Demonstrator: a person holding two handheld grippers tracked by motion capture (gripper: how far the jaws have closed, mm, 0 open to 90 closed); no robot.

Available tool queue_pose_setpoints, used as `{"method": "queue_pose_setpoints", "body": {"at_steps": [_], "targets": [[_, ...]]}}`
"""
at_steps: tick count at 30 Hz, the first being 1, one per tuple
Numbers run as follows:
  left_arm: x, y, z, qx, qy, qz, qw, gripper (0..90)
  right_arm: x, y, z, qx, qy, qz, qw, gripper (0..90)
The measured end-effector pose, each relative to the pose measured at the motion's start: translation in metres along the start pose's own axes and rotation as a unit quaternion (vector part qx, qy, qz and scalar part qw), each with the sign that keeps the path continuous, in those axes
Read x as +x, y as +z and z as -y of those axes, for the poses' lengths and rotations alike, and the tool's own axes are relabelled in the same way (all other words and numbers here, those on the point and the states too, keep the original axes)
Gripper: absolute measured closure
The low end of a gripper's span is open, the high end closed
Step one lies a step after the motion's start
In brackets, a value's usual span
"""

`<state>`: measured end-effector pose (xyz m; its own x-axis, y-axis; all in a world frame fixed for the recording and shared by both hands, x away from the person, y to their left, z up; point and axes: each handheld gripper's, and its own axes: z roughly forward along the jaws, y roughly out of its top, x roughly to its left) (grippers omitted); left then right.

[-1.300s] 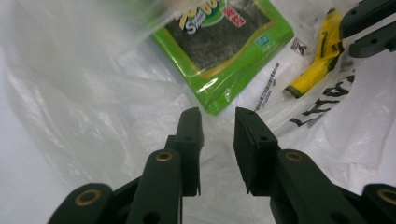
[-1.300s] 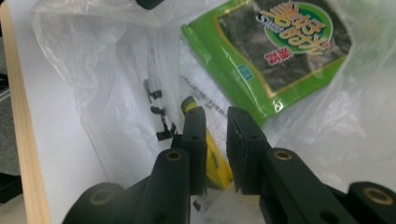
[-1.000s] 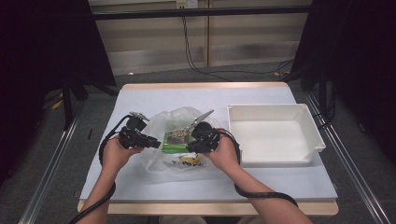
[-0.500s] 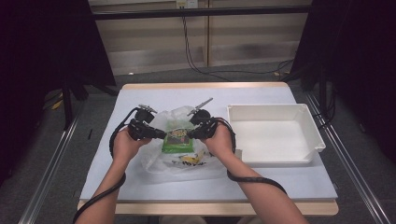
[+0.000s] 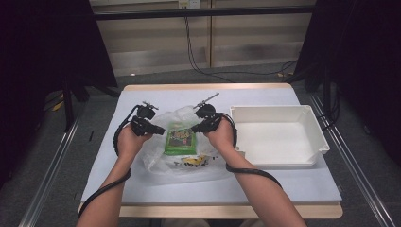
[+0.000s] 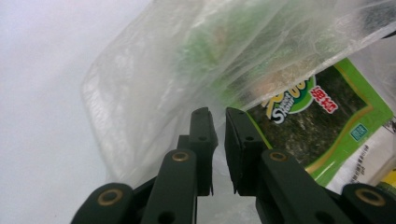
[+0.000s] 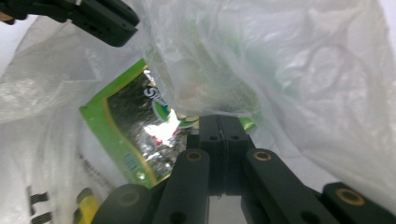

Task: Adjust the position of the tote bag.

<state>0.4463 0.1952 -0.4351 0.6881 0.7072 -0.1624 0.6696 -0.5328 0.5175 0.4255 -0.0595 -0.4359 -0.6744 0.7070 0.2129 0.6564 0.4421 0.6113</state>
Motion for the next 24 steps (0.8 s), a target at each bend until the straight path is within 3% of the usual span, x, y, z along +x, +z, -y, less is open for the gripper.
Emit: {"method": "queue_pose_setpoints", "body": {"at_steps": [1, 2, 5, 9, 10, 11, 13, 14, 17, 20, 22, 24], "targets": [[-0.001, 0.002, 0.001, -0.009, -0.015, -0.002, 0.9998, 83.1, -0.002, 0.001, 0.0, 0.0, 0.006, 0.003, 1.0, 89.8], [0.002, 0.001, 0.0, 0.004, 0.0, -0.003, 1.0, 83.2, -0.004, 0.003, -0.001, -0.002, 0.007, 0.002, 1.0, 89.7], [0.004, 0.002, 0.0, 0.003, 0.0, 0.0, 1.0, 83.0, -0.008, 0.006, -0.001, -0.001, 0.015, 0.008, 0.9999, 89.7], [-0.006, -0.002, -0.002, -0.008, 0.001, 0.021, 0.9997, 81.1, -0.011, 0.009, -0.002, -0.002, 0.018, 0.005, 0.9998, 89.7], [-0.011, -0.002, -0.002, -0.02, -0.008, 0.024, 0.9995, 81.2, -0.011, 0.01, -0.002, -0.005, 0.014, 0.004, 0.9999, 89.7], [-0.012, -0.004, -0.004, -0.009, 0.013, 0.03, 0.9994, 81.6, -0.011, 0.01, -0.003, -0.006, 0.012, 0.004, 0.9999, 89.8], [-0.015, -0.004, -0.005, -0.006, 0.019, 0.037, 0.9991, 82.2, -0.01, 0.01, -0.003, -0.004, 0.012, 0.006, 0.9999, 89.8], [-0.02, -0.003, -0.008, -0.002, 0.031, 0.053, 0.9981, 82.2, -0.009, 0.01, -0.003, -0.005, 0.014, 0.005, 0.9999, 89.9], [-0.025, 0.004, -0.012, -0.001, 0.038, 0.059, 0.9975, 80.5, -0.008, 0.009, -0.003, -0.008, 0.024, 0.005, 0.9997, 90.0], [-0.028, 0.011, -0.015, 0.002, 0.045, 0.053, 0.9976, 78.2, -0.005, 0.009, -0.003, -0.012, 0.021, 0.004, 0.9997, 90.0], [-0.027, 0.016, -0.016, 0.0, 0.032, 0.043, 0.9985, 75.9, -0.004, 0.009, -0.003, -0.012, 0.022, 0.004, 0.9997, 90.0], [-0.023, 0.018, -0.016, -0.012, 0.022, 0.019, 0.9995, 69.5, -0.004, 0.01, -0.003, -0.012, 0.022, 0.005, 0.9997, 90.0]]}}
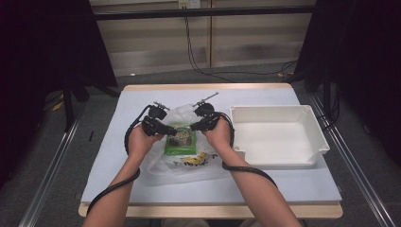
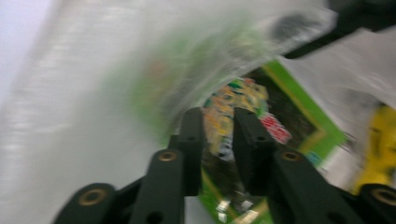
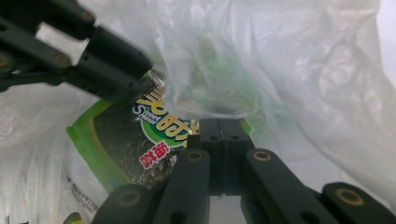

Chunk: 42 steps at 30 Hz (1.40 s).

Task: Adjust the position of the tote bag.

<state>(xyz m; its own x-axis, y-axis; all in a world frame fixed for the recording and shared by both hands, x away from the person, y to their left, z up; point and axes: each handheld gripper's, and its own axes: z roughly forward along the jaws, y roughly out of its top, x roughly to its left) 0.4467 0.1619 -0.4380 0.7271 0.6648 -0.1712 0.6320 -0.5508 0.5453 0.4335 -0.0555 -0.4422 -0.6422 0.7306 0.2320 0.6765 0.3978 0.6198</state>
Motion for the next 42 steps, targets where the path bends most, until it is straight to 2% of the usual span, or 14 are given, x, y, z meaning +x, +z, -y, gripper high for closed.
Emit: {"method": "queue_pose_setpoints", "body": {"at_steps": [4, 5, 8, 13, 14, 16, 17, 22, 24, 28, 35, 37, 39, 42], "targets": [[0.009, 0.002, 0.001, -0.022, -0.035, -0.034, 0.9985, 62.7, -0.002, 0.001, 0.0, 0.0, 0.001, 0.002, 1.0, 90.0], [0.013, 0.0, 0.001, -0.009, -0.023, -0.03, 0.9993, 60.3, -0.002, 0.001, 0.0, -0.002, 0.0, 0.002, 1.0, 90.0], [0.019, 0.003, 0.002, -0.005, -0.028, -0.032, 0.9991, 54.0, -0.003, 0.003, 0.0, 0.001, 0.001, 0.004, 1.0, 90.0], [0.018, 0.013, 0.004, -0.02, -0.064, -0.027, 0.9974, 47.9, -0.003, 0.006, 0.0, -0.001, 0.0, 0.005, 1.0, 90.0], [0.018, 0.013, 0.004, -0.005, -0.051, -0.022, 0.9984, 48.7, -0.003, 0.006, 0.0, 0.0, -0.001, 0.004, 1.0, 90.0], [0.015, 0.017, 0.005, -0.009, -0.067, -0.017, 0.9975, 54.4, -0.002, 0.006, 0.0, 0.001, 0.0, 0.007, 1.0, 90.0], [0.017, 0.015, 0.005, 0.005, -0.057, -0.005, 0.9984, 57.8, -0.003, 0.006, 0.0, 0.001, 0.0, 0.007, 1.0, 90.0], [0.014, 0.011, 0.005, 0.029, -0.047, 0.026, 0.9982, 82.1, -0.005, 0.004, 0.001, -0.003, 0.001, 0.012, 0.9999, 90.0], [0.006, 0.012, 0.007, 0.01, -0.074, 0.027, 0.9968, 85.1, -0.005, 0.002, 0.001, -0.002, 0.004, 0.013, 0.9999, 90.0], [0.003, 0.007, 0.012, 0.035, -0.042, 0.039, 0.9978, 86.9, -0.006, 0.001, 0.002, -0.002, 0.005, 0.015, 0.9999, 90.0], [-0.001, 0.001, 0.018, 0.036, -0.041, 0.04, 0.9977, 86.3, -0.006, 0.002, 0.006, 0.001, 0.008, 0.018, 0.9998, 90.0], [0.0, 0.0, 0.016, 0.035, -0.026, 0.034, 0.9985, 79.3, -0.006, 0.003, 0.007, 0.002, 0.006, 0.014, 0.9999, 90.0], [-0.001, 0.001, 0.012, 0.018, -0.041, 0.038, 0.9983, 62.2, -0.006, 0.004, 0.009, 0.003, 0.007, 0.014, 0.9999, 90.0], [-0.002, 0.001, 0.005, 0.007, -0.023, 0.028, 0.9993, 59.3, -0.006, 0.005, 0.01, 0.005, 0.009, 0.011, 0.9999, 90.0]]}}
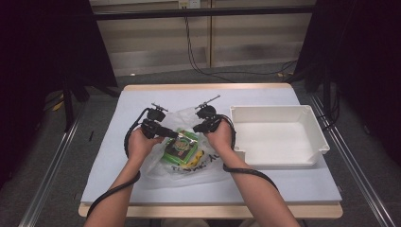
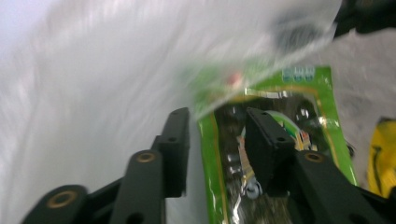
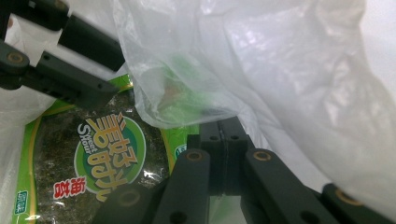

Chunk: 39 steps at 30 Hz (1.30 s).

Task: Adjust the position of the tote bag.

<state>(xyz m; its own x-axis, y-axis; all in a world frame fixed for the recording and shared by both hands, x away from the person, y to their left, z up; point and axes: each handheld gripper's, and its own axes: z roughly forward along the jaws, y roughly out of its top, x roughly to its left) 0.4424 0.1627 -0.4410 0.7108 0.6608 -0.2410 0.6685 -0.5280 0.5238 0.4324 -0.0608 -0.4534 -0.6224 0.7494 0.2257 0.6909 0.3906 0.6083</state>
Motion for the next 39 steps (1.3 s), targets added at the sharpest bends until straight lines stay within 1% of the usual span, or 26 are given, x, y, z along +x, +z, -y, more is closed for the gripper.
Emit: {"method": "queue_pose_setpoints", "body": {"at_steps": [1, 2, 3, 6, 7, 9, 10, 12, 13, 14, 15, 17, 18, 19, 21, 23, 27, 28, 29, 30, 31, 32, 33, 35, 38, 39], "targets": [[-0.001, 0.002, -0.003, -0.014, -0.008, 0.006, 0.9999, 58.3, 0.0, 0.001, 0.0, -0.002, -0.002, -0.001, 1.0, 90.0], [-0.001, 0.002, -0.003, -0.014, -0.008, 0.006, 0.9999, 54.7, 0.0, 0.001, 0.0, -0.002, -0.002, -0.001, 1.0, 90.0], [-0.002, 0.006, -0.006, -0.024, -0.012, 0.003, 0.9996, 53.1, 0.0, 0.001, 0.0, -0.001, -0.003, -0.003, 1.0, 90.0], [0.001, 0.014, -0.009, -0.014, -0.019, -0.002, 0.9997, 48.5, 0.0, 0.0, 0.0, -0.002, -0.004, -0.004, 1.0, 90.0], [0.002, 0.017, -0.01, -0.011, -0.028, -0.004, 0.9995, 50.8, 0.001, 0.0, 0.0, -0.001, -0.001, -0.003, 1.0, 90.0], [0.004, 0.021, -0.01, -0.014, -0.037, -0.004, 0.9992, 50.7, 0.0, -0.001, 0.001, -0.002, -0.005, -0.003, 1.0, 90.0], [0.006, 0.023, -0.009, 0.004, -0.028, -0.006, 0.9996, 52.1, -0.001, -0.002, 0.001, -0.003, -0.007, -0.005, 1.0, 90.0], [0.008, 0.025, -0.007, 0.004, -0.034, 0.006, 0.9994, 57.5, -0.002, -0.003, 0.001, -0.004, -0.005, -0.002, 1.0, 90.0], [0.011, 0.024, -0.007, 0.014, -0.031, 0.019, 0.9992, 62.5, -0.003, -0.003, 0.001, -0.003, -0.001, -0.001, 1.0, 90.0], [0.01, 0.023, -0.007, 0.017, -0.033, 0.022, 0.9991, 69.7, -0.003, -0.004, 0.002, -0.003, 0.001, 0.0, 1.0, 90.0], [0.01, 0.022, -0.008, 0.019, -0.033, 0.02, 0.9991, 73.3, -0.004, -0.004, 0.002, -0.003, 0.003, 0.002, 1.0, 90.0], [0.008, 0.021, -0.008, 0.023, -0.038, 0.026, 0.9987, 83.0, -0.004, -0.004, 0.001, -0.004, 0.003, 0.003, 1.0, 90.0], [0.007, 0.018, -0.009, 0.03, -0.038, 0.026, 0.9984, 85.3, -0.004, -0.004, 0.001, -0.004, 0.001, 0.005, 1.0, 90.0], [0.007, 0.016, -0.008, 0.026, -0.032, 0.029, 0.9987, 86.9, -0.004, -0.004, 0.001, -0.004, 0.002, 0.004, 1.0, 90.0], [0.005, 0.011, -0.008, 0.02, -0.033, 0.032, 0.9988, 88.3, -0.004, -0.003, 0.001, -0.003, 0.0, 0.005, 1.0, 90.0], [0.002, 0.004, -0.008, 0.02, -0.016, 0.035, 0.9991, 88.8, -0.002, -0.002, 0.002, 0.0, 0.002, 0.004, 1.0, 90.0], [-0.002, -0.012, -0.005, -0.001, -0.011, 0.042, 0.999, 89.1, -0.001, -0.002, 0.002, 0.004, 0.0, 0.005, 1.0, 90.0], [-0.003, -0.017, -0.004, -0.007, -0.007, 0.043, 0.999, 89.2, -0.001, -0.002, 0.002, 0.004, -0.001, 0.006, 1.0, 90.0], [-0.003, -0.022, -0.002, -0.014, 0.005, 0.046, 0.9988, 89.2, -0.001, -0.003, 0.002, 0.006, -0.001, 0.008, 1.0, 90.0], [-0.004, -0.026, -0.001, -0.02, 0.002, 0.048, 0.9986, 89.2, -0.001, -0.003, 0.002, 0.007, -0.003, 0.008, 0.9999, 90.0], [-0.006, -0.03, 0.001, -0.041, -0.018, 0.046, 0.9979, 89.2, 0.0, -0.004, 0.002, 0.007, -0.006, 0.008, 0.9999, 90.0], [-0.006, -0.03, 0.001, -0.041, -0.018, 0.046, 0.9979, 89.4, 0.0, -0.004, 0.002, 0.007, -0.006, 0.008, 0.9999, 90.0], [-0.003, -0.036, 0.003, -0.037, -0.004, 0.043, 0.9984, 89.4, 0.0, -0.005, 0.003, 0.013, -0.003, 0.007, 0.9999, 90.0], [-0.001, -0.04, 0.006, -0.049, -0.016, 0.039, 0.9979, 89.4, 0.001, -0.006, 0.005, 0.016, -0.007, 0.007, 0.9998, 90.0], [0.001, -0.044, 0.008, -0.056, -0.02, 0.035, 0.9976, 89.4, 0.003, -0.007, 0.006, 0.018, -0.01, 0.003, 0.9998, 90.0], [0.002, -0.047, 0.009, -0.062, -0.02, 0.033, 0.9974, 89.4, 0.006, -0.009, 0.007, 0.025, -0.015, 0.0, 0.9996, 90.0]]}}
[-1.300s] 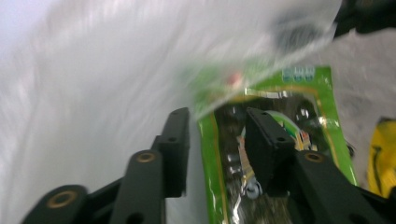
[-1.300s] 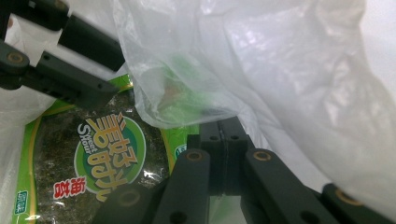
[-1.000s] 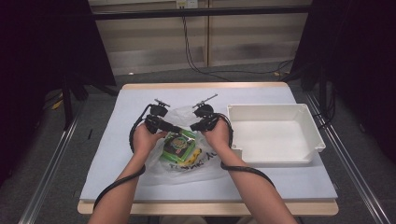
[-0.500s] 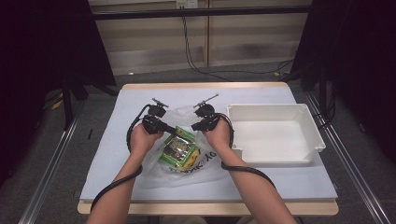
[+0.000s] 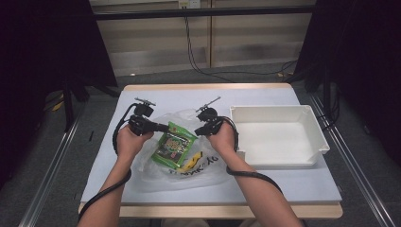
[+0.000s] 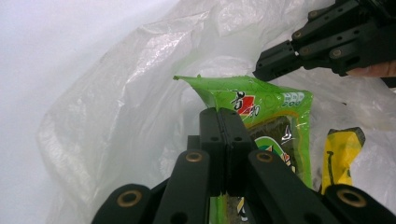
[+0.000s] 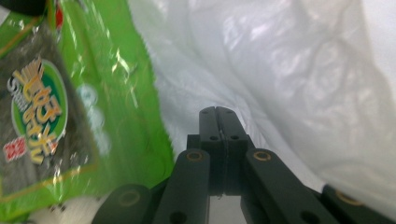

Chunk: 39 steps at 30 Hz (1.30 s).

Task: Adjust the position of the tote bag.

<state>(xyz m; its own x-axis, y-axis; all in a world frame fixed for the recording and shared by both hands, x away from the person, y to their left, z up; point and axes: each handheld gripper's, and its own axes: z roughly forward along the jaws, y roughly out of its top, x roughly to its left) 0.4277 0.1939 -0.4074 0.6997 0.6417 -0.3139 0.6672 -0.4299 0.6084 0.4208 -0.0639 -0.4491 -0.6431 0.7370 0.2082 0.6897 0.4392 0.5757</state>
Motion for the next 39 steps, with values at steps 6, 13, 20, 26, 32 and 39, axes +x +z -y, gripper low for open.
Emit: {"method": "queue_pose_setpoints", "body": {"at_steps": [6, 13, 20, 26, 32, 39], "targets": [[0.0, -0.003, 0.0, 0.003, 0.002, -0.002, 1.0, 89.4, 0.006, -0.011, 0.0, 0.0, -0.011, -0.019, 0.9998, 79.6], [0.001, -0.003, -0.001, 0.009, 0.0, -0.01, 0.9999, 89.4, 0.013, -0.027, -0.001, -0.001, -0.016, -0.027, 0.9995, 70.0], [-0.003, -0.003, -0.004, 0.013, 0.021, -0.002, 0.9997, 89.5, 0.016, -0.034, -0.004, -0.006, -0.02, -0.07, 0.9973, 57.4], [-0.013, -0.004, -0.009, 0.007, 0.041, 0.013, 0.9991, 89.5, 0.024, -0.02, -0.007, 0.004, -0.038, -0.099, 0.9944, 51.1], [-0.017, -0.004, -0.012, 0.002, 0.045, 0.033, 0.9984, 89.8, 0.026, -0.007, -0.012, 0.022, -0.039, -0.135, 0.9899, 52.9], [-0.015, -0.006, -0.007, 0.006, 0.026, 0.026, 0.9993, 85.1, 0.031, -0.009, -0.014, 0.042, -0.037, -0.154, 0.9865, 76.2]]}}
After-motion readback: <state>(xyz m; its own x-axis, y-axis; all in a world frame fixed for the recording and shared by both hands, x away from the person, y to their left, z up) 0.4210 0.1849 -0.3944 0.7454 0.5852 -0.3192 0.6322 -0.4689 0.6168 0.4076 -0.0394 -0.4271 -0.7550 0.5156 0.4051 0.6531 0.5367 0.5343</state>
